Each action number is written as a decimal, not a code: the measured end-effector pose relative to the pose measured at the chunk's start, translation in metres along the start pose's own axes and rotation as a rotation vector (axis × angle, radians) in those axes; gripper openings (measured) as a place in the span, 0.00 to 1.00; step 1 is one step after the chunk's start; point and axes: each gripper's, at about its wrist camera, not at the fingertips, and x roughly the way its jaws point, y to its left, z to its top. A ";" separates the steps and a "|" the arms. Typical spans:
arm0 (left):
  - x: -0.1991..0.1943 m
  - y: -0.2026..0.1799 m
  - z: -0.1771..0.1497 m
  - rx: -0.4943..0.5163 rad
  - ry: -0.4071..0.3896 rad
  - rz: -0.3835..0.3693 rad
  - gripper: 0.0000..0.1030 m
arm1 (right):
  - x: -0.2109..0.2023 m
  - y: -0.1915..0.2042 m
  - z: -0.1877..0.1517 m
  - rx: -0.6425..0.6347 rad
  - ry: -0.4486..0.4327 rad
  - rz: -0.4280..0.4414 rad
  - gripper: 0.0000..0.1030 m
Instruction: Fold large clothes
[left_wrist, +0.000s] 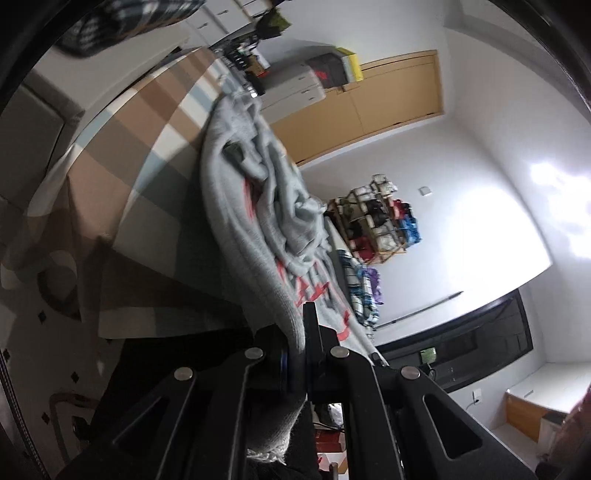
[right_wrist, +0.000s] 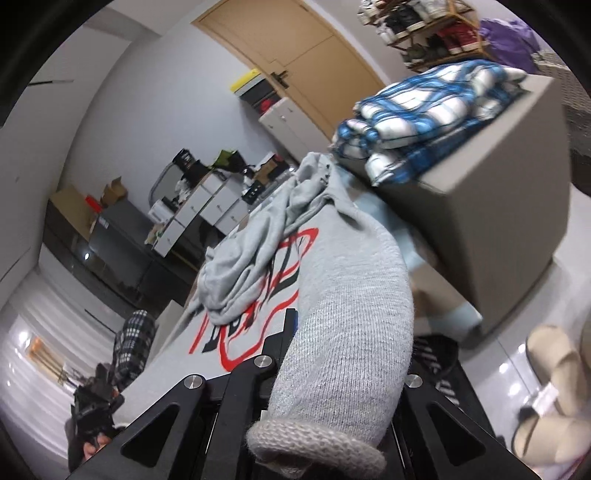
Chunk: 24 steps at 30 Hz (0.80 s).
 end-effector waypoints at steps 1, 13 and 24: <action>-0.001 -0.005 0.004 0.002 -0.007 -0.022 0.01 | -0.004 0.000 0.000 0.003 -0.009 -0.002 0.04; 0.085 -0.051 0.173 0.014 -0.063 -0.059 0.01 | 0.061 0.073 0.151 -0.069 0.046 0.012 0.04; 0.211 0.000 0.308 -0.203 -0.065 0.099 0.01 | 0.318 0.054 0.329 0.218 0.396 -0.243 0.07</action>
